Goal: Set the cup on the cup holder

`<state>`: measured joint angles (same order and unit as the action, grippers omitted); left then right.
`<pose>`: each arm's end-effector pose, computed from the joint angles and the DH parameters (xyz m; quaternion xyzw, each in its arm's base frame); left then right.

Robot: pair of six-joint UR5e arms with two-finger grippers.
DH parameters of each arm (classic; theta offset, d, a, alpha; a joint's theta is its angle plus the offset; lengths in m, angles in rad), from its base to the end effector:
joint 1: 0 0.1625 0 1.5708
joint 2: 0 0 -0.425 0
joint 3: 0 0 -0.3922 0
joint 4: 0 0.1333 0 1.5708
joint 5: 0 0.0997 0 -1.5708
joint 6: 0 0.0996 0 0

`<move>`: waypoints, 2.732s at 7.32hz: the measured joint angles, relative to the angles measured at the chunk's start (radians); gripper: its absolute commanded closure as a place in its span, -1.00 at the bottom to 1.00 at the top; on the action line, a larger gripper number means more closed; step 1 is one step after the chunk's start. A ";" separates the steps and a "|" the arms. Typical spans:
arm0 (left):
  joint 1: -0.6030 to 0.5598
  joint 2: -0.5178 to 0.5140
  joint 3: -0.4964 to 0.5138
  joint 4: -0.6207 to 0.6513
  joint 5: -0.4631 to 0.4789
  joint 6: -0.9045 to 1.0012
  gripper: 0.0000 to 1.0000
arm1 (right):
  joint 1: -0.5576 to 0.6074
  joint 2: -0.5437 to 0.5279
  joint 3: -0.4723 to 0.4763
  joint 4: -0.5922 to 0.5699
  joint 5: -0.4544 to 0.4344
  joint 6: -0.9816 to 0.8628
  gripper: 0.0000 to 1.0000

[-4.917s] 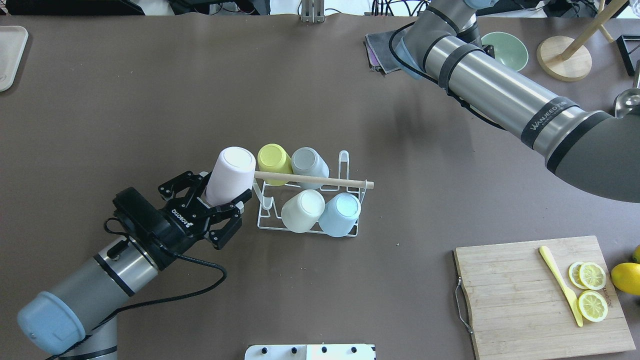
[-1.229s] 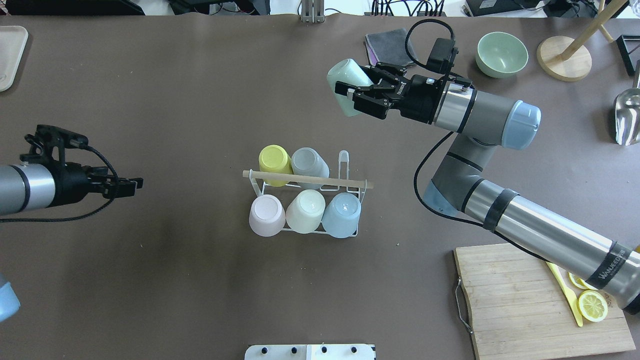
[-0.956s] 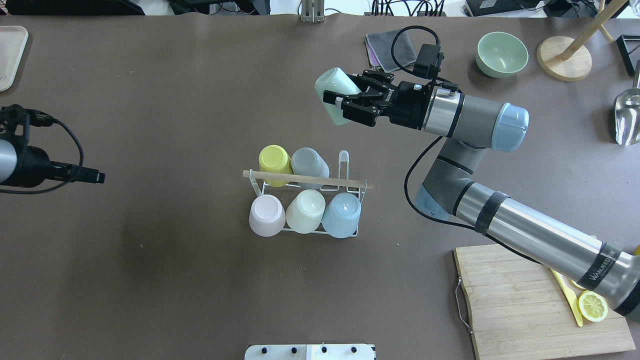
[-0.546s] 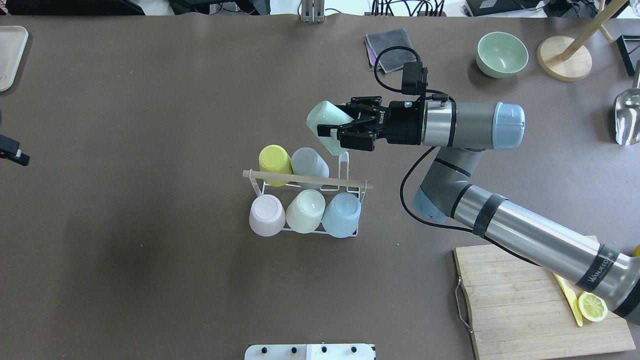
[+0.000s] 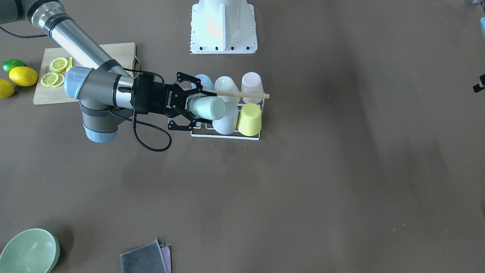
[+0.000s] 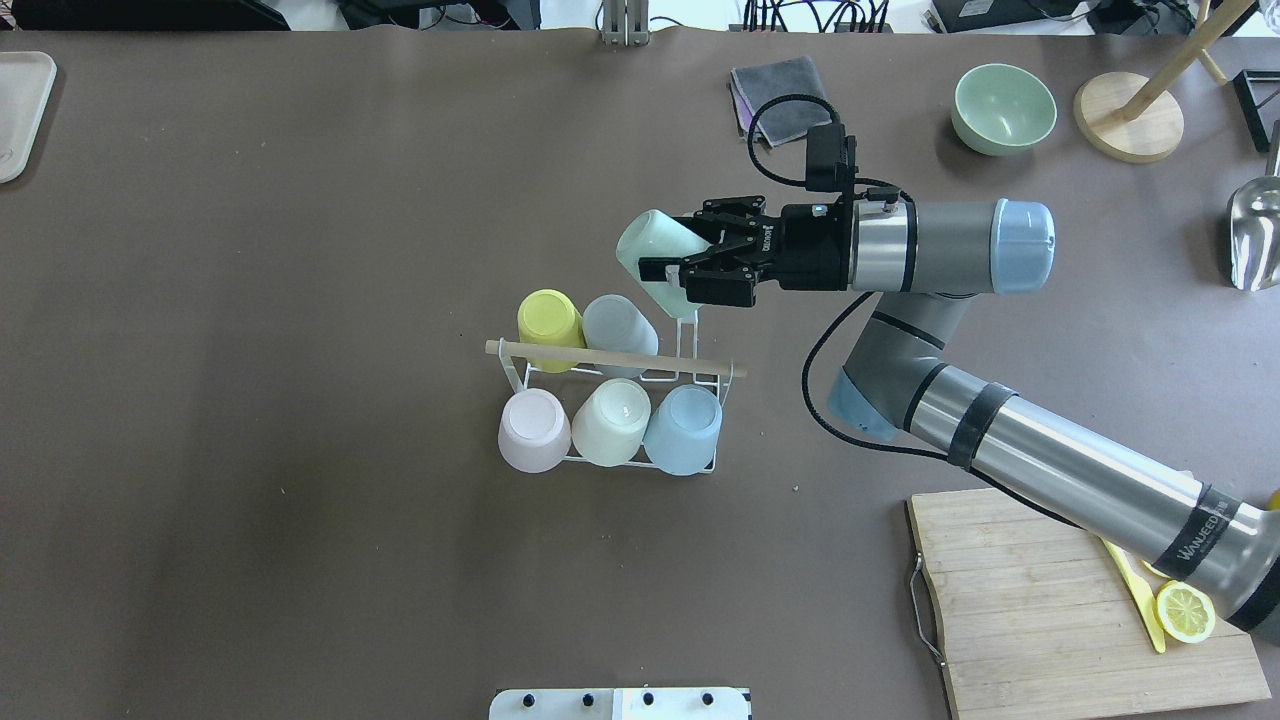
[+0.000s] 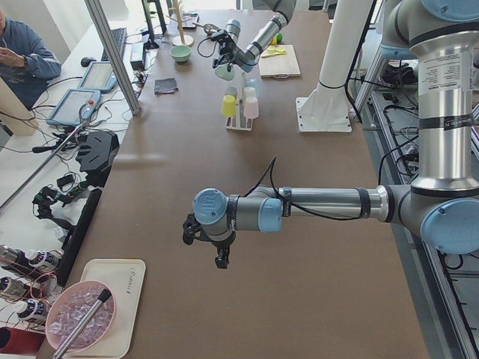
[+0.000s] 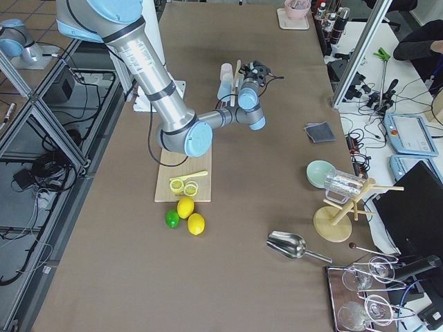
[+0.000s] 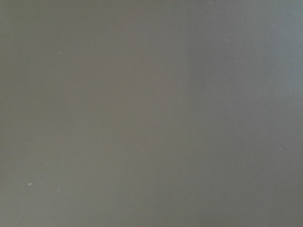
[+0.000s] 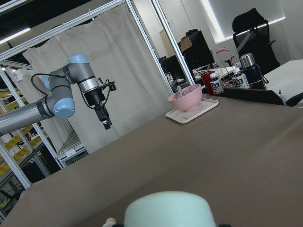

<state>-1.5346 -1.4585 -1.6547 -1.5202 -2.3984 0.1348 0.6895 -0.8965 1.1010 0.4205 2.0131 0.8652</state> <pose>-0.0441 -0.4404 0.6710 -0.0163 0.4031 0.0623 0.9129 -0.4547 -0.4924 0.2813 0.4813 -0.7299 -0.1989 0.4428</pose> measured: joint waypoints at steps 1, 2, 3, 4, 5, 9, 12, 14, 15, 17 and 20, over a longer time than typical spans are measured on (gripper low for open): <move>-0.031 0.001 -0.002 0.054 0.055 0.078 -0.97 | -0.007 0.001 -0.001 0.001 -0.002 -0.004 1.00; -0.047 0.005 0.001 0.076 0.085 0.106 -0.97 | -0.015 0.000 -0.002 0.001 -0.006 -0.007 1.00; -0.066 0.008 0.014 0.080 0.096 0.111 -0.97 | -0.020 -0.003 -0.002 0.001 -0.008 -0.009 1.00; -0.097 0.009 0.029 0.080 0.097 0.112 -0.97 | -0.023 -0.007 -0.003 0.002 -0.010 -0.010 1.00; -0.127 0.009 0.035 0.082 0.095 0.110 -0.97 | -0.024 -0.010 -0.003 0.002 -0.011 -0.011 1.00; -0.154 0.004 0.038 0.073 0.094 -0.017 -0.97 | -0.028 -0.019 -0.004 0.002 -0.027 -0.012 1.00; -0.156 0.009 0.017 0.071 0.101 -0.034 -0.97 | -0.032 -0.018 -0.010 0.002 -0.028 -0.014 1.00; -0.156 0.013 0.001 0.075 0.101 -0.035 -0.97 | -0.032 -0.024 -0.010 0.010 -0.026 -0.014 1.00; -0.156 0.023 0.003 0.075 0.101 -0.035 -0.97 | -0.031 -0.030 -0.010 0.026 -0.026 -0.014 1.00; -0.156 0.047 0.005 0.070 0.101 -0.035 -0.97 | -0.030 -0.041 -0.010 0.043 -0.026 -0.014 0.97; -0.156 0.053 0.006 0.069 0.100 -0.034 -0.97 | -0.027 -0.045 -0.005 0.047 -0.027 -0.013 -1.00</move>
<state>-1.6904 -1.4055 -1.6491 -1.4511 -2.2979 0.1010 0.6624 -0.9416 1.0958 0.4673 1.9860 0.8520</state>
